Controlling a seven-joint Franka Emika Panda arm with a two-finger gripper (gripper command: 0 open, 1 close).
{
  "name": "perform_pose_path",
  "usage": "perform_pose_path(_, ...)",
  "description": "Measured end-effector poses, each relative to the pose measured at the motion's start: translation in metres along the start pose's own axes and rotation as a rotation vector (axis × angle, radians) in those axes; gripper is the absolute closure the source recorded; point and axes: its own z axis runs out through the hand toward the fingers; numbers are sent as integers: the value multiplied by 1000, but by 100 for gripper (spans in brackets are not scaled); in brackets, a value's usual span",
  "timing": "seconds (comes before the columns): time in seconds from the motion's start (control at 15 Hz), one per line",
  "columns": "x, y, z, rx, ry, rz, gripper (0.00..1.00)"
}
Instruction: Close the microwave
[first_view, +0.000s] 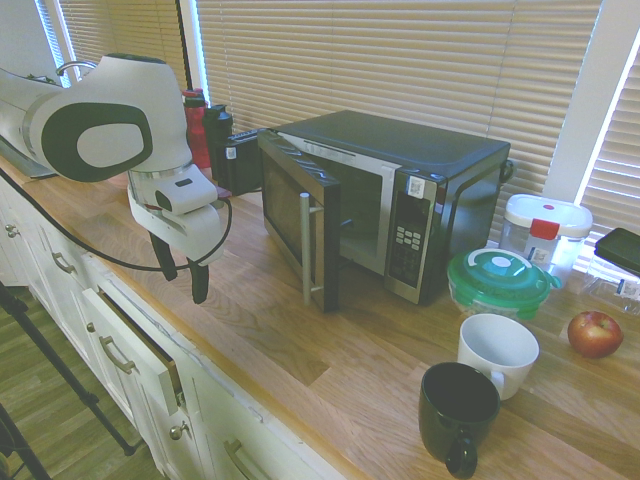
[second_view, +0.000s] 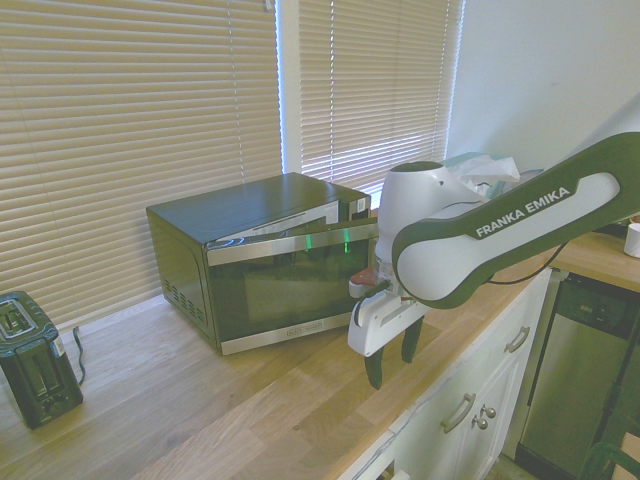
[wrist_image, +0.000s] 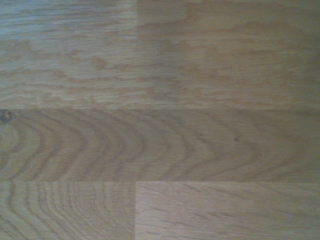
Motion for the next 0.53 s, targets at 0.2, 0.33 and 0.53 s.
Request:
perform_pose_path(0.2,1,0,-1,-5,2,-3,0)
perform_pose_path(0.33,3,-2,-6,-1,16,-10,0)
perform_pose_path(0.53,14,-8,-23,1,53,-10,0)
